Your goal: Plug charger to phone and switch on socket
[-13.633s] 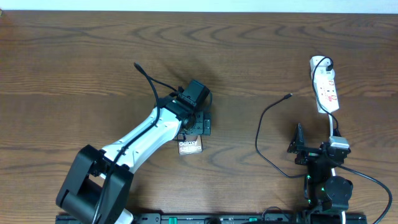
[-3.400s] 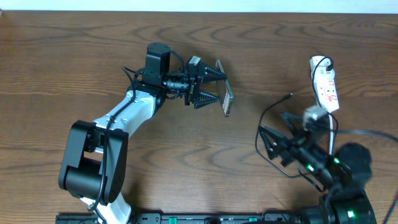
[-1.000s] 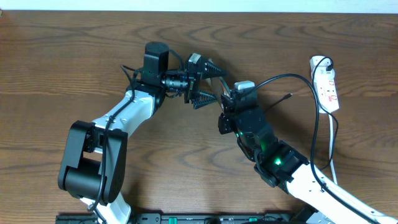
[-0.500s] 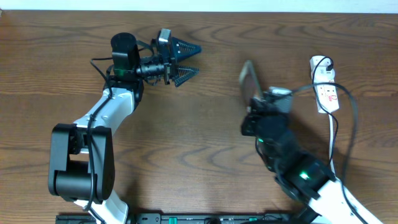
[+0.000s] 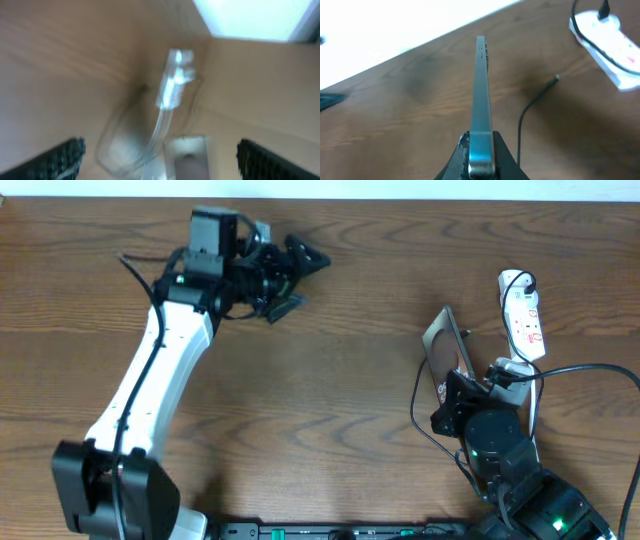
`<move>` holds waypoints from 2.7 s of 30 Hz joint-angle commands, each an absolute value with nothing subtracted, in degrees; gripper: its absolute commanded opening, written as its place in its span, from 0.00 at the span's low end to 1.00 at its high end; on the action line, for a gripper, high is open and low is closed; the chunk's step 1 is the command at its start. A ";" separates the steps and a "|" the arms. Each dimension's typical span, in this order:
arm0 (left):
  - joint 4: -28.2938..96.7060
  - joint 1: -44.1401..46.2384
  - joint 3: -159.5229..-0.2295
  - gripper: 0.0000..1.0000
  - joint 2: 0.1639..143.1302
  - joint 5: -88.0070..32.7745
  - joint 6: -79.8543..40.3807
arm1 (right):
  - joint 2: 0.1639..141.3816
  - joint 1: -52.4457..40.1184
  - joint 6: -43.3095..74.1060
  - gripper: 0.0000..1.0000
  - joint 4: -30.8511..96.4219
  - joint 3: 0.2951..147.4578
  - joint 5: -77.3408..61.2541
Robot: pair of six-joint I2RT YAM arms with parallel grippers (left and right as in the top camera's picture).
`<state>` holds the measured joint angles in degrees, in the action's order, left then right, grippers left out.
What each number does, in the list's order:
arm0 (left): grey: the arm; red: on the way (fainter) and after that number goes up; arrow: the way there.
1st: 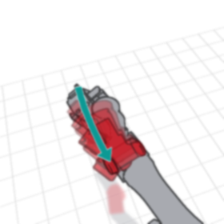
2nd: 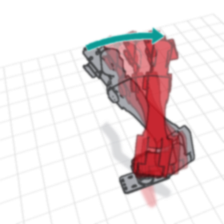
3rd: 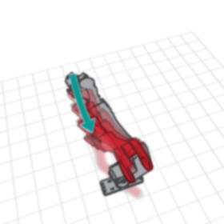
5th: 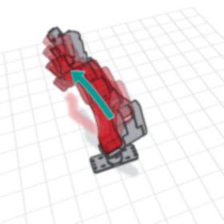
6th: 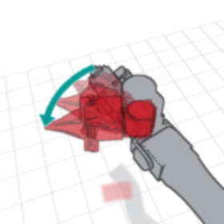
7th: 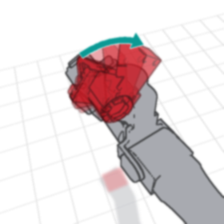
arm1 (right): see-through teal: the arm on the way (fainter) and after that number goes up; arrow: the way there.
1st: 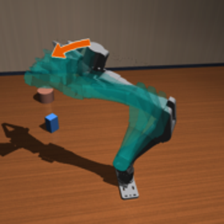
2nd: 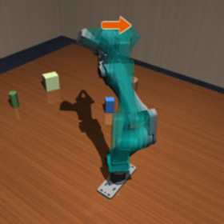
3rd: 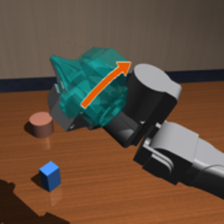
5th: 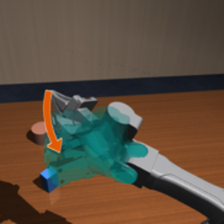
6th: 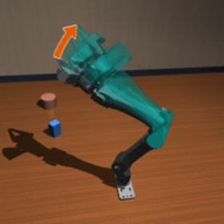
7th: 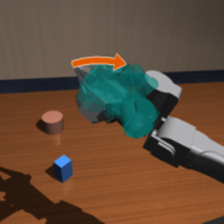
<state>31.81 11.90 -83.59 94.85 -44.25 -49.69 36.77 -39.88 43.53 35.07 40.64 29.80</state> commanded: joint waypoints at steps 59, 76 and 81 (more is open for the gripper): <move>-13.32 16.56 -33.63 0.98 56.49 -37.08 -65.21 | 75.31 -32.16 87.85 0.01 -69.43 15.53 -5.91; -33.78 22.59 -33.63 0.78 69.47 -36.88 -75.81 | 75.33 -37.17 83.29 0.01 -66.78 16.16 -5.87; -33.74 22.59 -33.63 0.73 69.49 -36.69 -77.95 | 75.33 -37.19 82.63 0.01 -66.61 16.16 -5.39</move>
<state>-33.06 22.31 -33.12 69.69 -36.05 -76.05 75.99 -36.93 84.82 -66.08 14.87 -6.55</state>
